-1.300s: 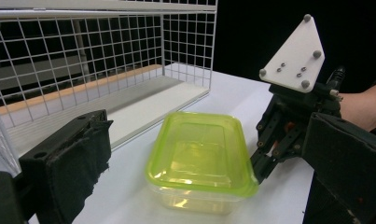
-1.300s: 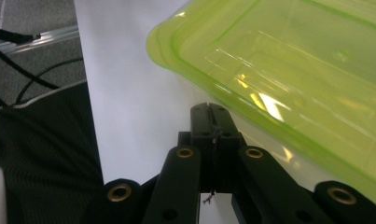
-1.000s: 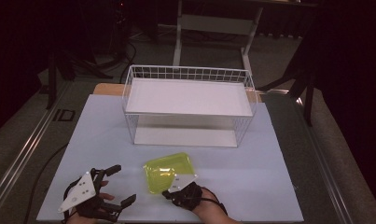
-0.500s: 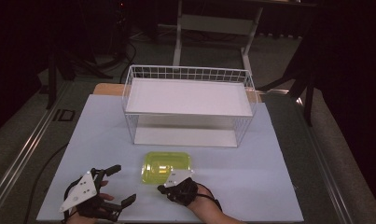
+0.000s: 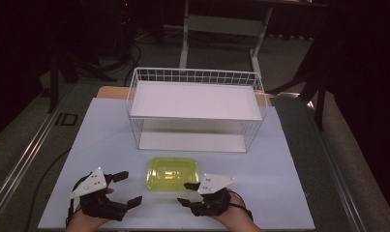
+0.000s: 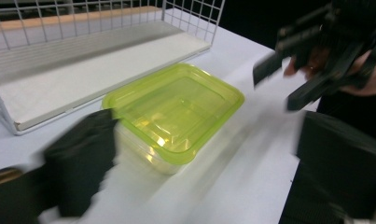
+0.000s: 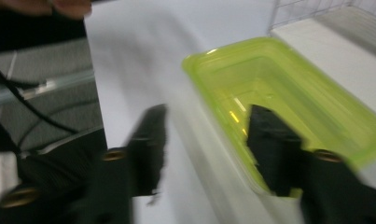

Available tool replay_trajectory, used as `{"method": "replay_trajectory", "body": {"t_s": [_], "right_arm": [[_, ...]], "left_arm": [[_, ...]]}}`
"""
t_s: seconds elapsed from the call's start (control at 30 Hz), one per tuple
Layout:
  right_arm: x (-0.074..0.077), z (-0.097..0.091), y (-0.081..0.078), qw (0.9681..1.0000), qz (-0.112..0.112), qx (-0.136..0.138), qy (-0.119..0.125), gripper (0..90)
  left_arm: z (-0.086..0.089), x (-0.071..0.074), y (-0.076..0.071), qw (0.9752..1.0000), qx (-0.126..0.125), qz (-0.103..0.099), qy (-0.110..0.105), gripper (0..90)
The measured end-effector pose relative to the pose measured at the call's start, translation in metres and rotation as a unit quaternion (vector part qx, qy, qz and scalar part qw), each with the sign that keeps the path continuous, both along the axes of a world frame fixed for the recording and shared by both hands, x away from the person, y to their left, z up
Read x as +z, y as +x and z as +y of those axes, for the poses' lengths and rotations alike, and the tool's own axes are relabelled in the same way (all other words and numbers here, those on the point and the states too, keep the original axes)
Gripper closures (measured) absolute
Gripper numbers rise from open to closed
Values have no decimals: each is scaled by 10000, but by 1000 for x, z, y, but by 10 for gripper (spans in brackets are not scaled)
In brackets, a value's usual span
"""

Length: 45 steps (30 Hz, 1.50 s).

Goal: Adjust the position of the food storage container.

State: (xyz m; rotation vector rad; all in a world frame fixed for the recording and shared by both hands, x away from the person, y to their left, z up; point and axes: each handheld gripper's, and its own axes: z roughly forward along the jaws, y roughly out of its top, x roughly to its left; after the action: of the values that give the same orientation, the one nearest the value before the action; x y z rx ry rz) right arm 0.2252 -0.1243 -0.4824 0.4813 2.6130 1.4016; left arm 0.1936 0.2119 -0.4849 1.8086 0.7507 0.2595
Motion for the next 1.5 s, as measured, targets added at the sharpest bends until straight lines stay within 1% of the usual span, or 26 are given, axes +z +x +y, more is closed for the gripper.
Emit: {"method": "replay_trajectory", "body": {"t_s": [0.07, 0.1, 0.13, 0.17, 0.2, 0.23, 0.27, 0.33, 0.37, 0.4, 0.47, 0.5, 0.57, 0.6, 0.63, 0.8, 0.83, 0.87, 0.9, 1.0, 1.07, 1.17, 1.27, 1.3, 1.4, 1.5], "right_arm": [[5, -8, 0, 9997, 75, -192, 118, 247], [8, -15, 1, 9993, 167, -276, 179, 130], [8, -15, 1, 9993, 167, -276, 179, 130], [10, -20, 2, 9987, 79, -445, 236, 144], [15, -30, 5, 9974, 247, -513, 451, 110], [15, -30, 5, 9974, 247, -513, 451, 110], [18, -35, 7, 9969, 269, -509, 538, 111], [25, -43, 8, 9970, 67, -573, 522, 127], [29, -48, 9, 9964, 28, -593, 611, 160], [32, -51, 9, 9959, 31, -604, 678, 162], [38, -58, 11, 9942, 71, -643, 861, 163], [39, -61, 12, 9939, 136, -637, 894, 156], [41, -69, 13, 9915, 121, -825, 1000, 145], [41, -72, 13, 9914, 156, -851, 981, 145], [41, -75, 14, 9911, 187, -862, 997, 143], [39, -89, 15, 9905, 88, -1039, 897, 127], [38, -90, 15, 9914, 137, -995, 837, 127], [37, -95, 15, 9908, 158, -1046, 850, 130], [36, -98, 15, 9901, 191, -1071, 891, 130], [35, -107, 16, 9874, 256, -1187, 1010, 130], [34, -112, 17, 9850, 351, -1217, 1172, 136], [35, -116, 15, 9835, 247, -1321, 1209, 136], [37, -118, 14, 9839, 132, -1395, 1112, 147], [37, -117, 14, 9844, 130, -1394, 1069, 149], [35, -116, 13, 9855, 88, -1405, 947, 148], [32, -116, 13, 9856, 36, -1382, 977, 154]], "left_arm": [[1, -2, 6, 9996, -125, 181, 198, 311], [2, -6, 12, 9983, -179, 215, 509, 522], [2, -6, 12, 9983, -179, 215, 509, 569], [2, -8, 16, 9970, -172, 270, 703, 569], [2, -9, 19, 9960, -186, 299, 826, 692], [2, -11, 23, 9944, -167, 305, 994, 692], [1, -14, 28, 9918, -109, 360, 1219, 744], [-1, -19, 36, 9888, -189, 499, 1397, 845], [-3, -20, 39, 9868, -174, 561, 1511, 888], [-6, -23, 44, 9833, -190, 641, 1691, 900], [-11, -27, 50, 9795, -250, 710, 1868, 900], [-15, -30, 53, 9765, -296, 714, 2013, 900], [-21, -31, 58, 9747, -377, 747, 2072, 900], [-23, -32, 61, 9736, -431, 724, 2121, 900], [-26, -32, 63, 9736, -466, 716, 2117, 900], [-35, -33, 75, 9721, -562, 716, 2163, 900], [-35, -33, 75, 9721, -562, 716, 2163, 900], [-42, -33, 78, 9713, -578, 703, 2199, 900], [-44, -33, 79, 9714, -578, 681, 2199, 900], [-50, -33, 84, 9726, -505, 754, 2138, 900], [-55, -33, 87, 9720, -528, 740, 2167, 900], [-64, -33, 90, 9729, -621, 726, 2104, 900], [-74, -34, 92, 9718, -699, 717, 2135, 900], [-77, -35, 93, 9720, -723, 735, 2110, 900], [-88, -36, 96, 9708, -805, 741, 2134, 900], [-95, -36, 100, 9699, -873, 756, 2142, 900]]}}
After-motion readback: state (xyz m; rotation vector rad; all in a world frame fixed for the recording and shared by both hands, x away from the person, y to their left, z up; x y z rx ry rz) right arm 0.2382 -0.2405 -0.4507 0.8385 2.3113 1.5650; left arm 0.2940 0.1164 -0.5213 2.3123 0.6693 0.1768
